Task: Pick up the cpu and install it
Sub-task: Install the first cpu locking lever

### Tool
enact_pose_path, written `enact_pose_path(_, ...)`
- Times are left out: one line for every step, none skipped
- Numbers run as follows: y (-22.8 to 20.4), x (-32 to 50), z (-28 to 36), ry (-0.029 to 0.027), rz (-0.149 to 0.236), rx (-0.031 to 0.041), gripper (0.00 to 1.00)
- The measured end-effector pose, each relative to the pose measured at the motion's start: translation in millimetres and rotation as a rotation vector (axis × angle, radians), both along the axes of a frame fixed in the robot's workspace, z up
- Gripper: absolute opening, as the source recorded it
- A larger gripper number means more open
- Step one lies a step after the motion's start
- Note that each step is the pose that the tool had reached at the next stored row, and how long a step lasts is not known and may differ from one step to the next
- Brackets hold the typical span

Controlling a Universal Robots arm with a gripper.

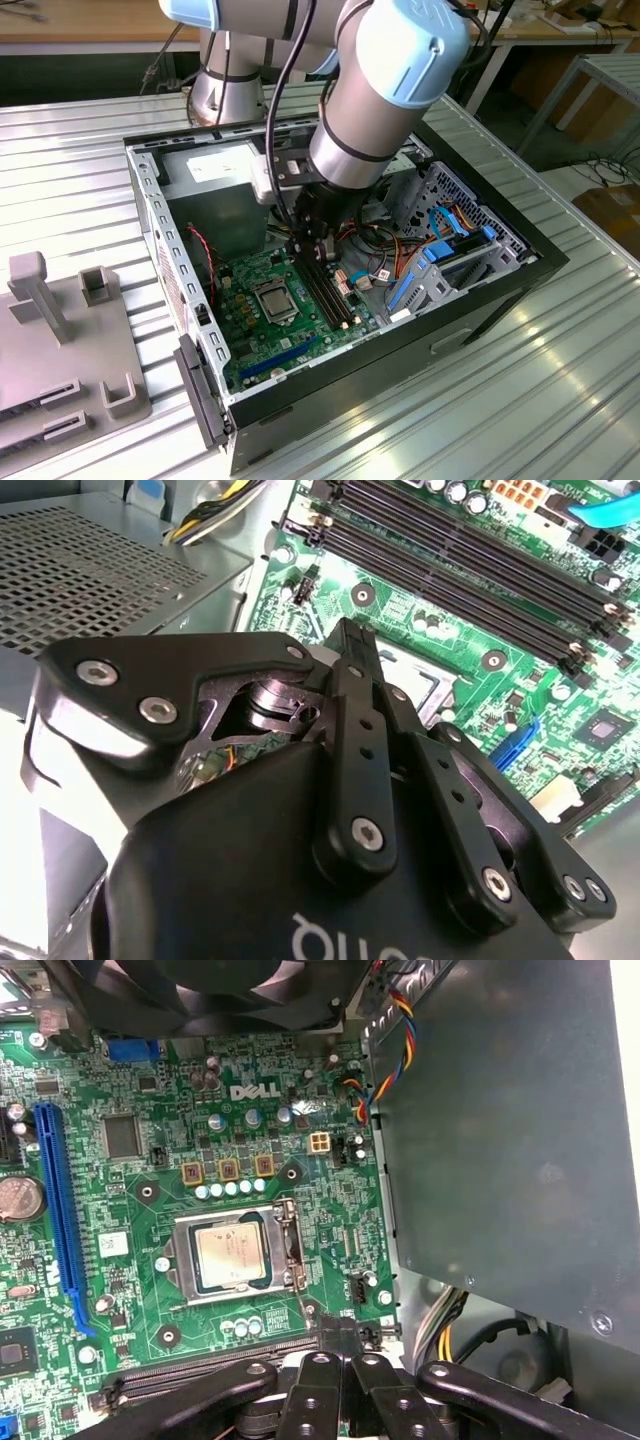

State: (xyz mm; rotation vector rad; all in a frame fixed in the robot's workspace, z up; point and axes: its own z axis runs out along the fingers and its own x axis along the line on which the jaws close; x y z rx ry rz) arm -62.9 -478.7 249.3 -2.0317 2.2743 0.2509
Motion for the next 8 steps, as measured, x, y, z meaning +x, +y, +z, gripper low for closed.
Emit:
enact_pose_path(0.0, 0.0, -1.6, 0.0000, 0.001, 0.0000, 0.11)
enact_pose_path(0.1, 0.0, -2.5, 0.0000, 0.002, 0.0001, 0.11)
enact_pose_path(0.0, 0.0, -3.0, 0.0000, 0.002, -0.0001, 0.11)
enact_pose_path(0.0, -0.1, -3.0, 0.0001, 0.003, -0.0003, 0.11)
enact_pose_path(0.0, -0.1, -3.1, 0.0001, 0.003, -0.0004, 0.11)
enact_pose_path(0.0, -0.1, -3.2, 0.0001, 0.003, -0.0002, 0.11)
enact_pose_path(-0.1, -0.1, -3.2, 0.0001, 0.004, -0.0007, 0.11)
enact_pose_path(-0.1, -0.1, -3.3, 0.0000, 0.005, -0.0015, 0.11)
